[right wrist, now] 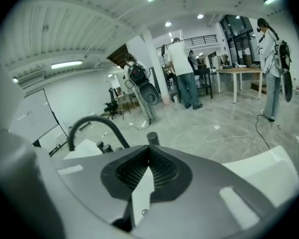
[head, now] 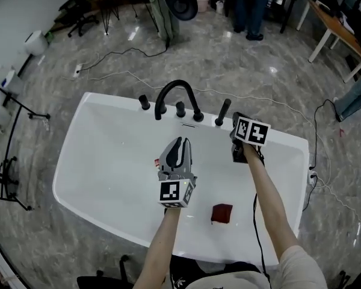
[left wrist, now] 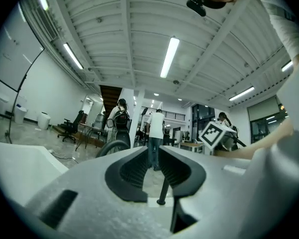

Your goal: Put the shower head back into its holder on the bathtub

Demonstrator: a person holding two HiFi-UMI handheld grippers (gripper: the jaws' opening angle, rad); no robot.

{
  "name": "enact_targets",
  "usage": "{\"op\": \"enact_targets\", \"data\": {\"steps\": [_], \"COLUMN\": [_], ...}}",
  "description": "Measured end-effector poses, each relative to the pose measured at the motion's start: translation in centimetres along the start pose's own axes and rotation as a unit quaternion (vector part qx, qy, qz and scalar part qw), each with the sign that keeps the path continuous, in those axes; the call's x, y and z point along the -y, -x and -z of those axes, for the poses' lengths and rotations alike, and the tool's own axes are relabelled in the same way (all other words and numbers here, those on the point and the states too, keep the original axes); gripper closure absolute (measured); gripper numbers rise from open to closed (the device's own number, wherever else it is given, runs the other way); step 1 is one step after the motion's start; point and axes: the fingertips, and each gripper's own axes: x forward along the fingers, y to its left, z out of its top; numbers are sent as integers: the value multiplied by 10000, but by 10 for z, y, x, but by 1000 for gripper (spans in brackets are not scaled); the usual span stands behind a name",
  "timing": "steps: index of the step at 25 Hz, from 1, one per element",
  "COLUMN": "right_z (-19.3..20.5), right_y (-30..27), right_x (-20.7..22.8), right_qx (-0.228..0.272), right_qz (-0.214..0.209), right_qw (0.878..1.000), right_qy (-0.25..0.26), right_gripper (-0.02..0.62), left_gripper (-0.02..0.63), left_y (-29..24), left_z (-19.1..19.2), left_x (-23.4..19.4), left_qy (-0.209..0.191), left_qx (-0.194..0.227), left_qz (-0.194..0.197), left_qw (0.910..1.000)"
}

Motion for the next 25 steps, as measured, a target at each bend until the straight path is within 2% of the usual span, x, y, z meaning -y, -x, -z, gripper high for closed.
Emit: {"op": "enact_targets", "data": {"steps": [3, 5, 8, 11, 13, 16, 19, 25], "right_z": [-16, -25, -30, -19, -8, 10, 30, 47], "right_y": [108, 183, 283, 347, 377, 406, 422, 436], "right_x": [-23, -41, -64, -78, -84, -82, -76, -69], "right_qx": [617, 1056, 1450, 1489, 1453, 1589, 1605, 1610], "right_qz": [-690, -1286, -2050, -2421, -2493, -2370, -2253, -2001], "right_qw": [9955, 9852, 9667, 9582, 9571, 9580, 9608, 9664], "right_qy": [-211, -404, -485, -334, -276, -295, -190, 65], "right_gripper": [591, 591, 591, 591, 591, 591, 591, 591], "left_gripper": [574, 611, 611, 612, 612, 611, 612, 611], "left_y": [33, 53, 78, 98, 114, 132, 140, 149], "left_z": [-56, -87, -119, -141, -149, -148, -140, -146], "left_x": [35, 66, 120, 165, 188, 213, 236, 264], "left_qy": [258, 317, 312, 164, 52, 16, -56, -289], "left_qx": [391, 643, 844, 895, 854, 724, 604, 689], "left_qz": [-127, -47, 334, 815, 1000, 1185, 1380, 1653], "left_qw": [9988, 9974, 9954, 9925, 9913, 9903, 9886, 9834]}}
